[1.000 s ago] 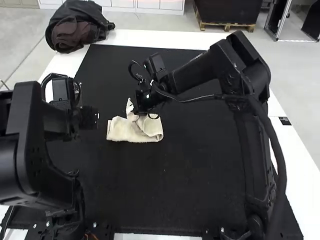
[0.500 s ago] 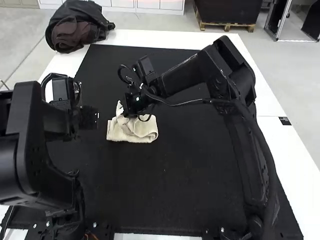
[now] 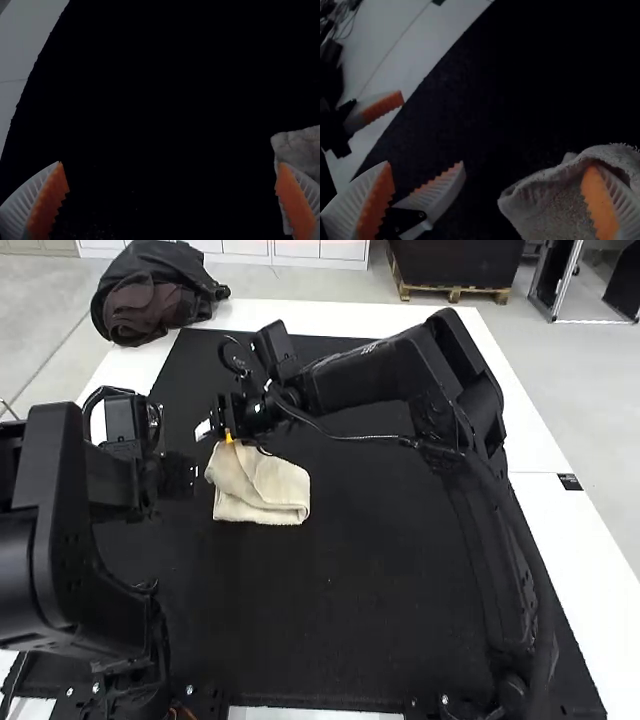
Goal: Fold the towel.
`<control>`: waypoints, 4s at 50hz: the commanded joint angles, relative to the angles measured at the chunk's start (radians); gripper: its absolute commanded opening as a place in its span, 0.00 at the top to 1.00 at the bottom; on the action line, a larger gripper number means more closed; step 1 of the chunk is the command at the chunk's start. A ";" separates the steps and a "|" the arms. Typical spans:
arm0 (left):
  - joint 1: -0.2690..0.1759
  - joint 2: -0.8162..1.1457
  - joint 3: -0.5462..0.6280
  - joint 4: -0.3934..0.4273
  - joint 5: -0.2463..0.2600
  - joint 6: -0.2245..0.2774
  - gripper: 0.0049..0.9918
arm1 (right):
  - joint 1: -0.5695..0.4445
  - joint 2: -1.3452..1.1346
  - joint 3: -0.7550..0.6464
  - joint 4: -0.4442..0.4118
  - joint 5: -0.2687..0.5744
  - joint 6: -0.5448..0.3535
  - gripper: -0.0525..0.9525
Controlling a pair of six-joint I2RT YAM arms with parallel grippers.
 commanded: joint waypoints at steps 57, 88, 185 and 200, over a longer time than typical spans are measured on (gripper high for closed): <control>0.005 -0.032 0.020 0.002 -0.008 0.003 0.02 | -0.034 -0.061 0.166 -0.376 -0.039 -0.255 0.06; 0.004 -0.032 0.028 0.006 -0.006 0.005 0.02 | -0.197 -0.137 -0.083 -0.441 -0.030 -0.350 0.97; 0.048 -0.026 0.022 0.045 -0.011 0.002 0.02 | -0.034 0.003 -0.114 -0.224 -0.043 -0.244 0.97; 0.051 -0.026 0.023 0.039 -0.009 0.003 0.02 | 0.029 0.026 -0.048 -0.208 -0.043 -0.238 0.97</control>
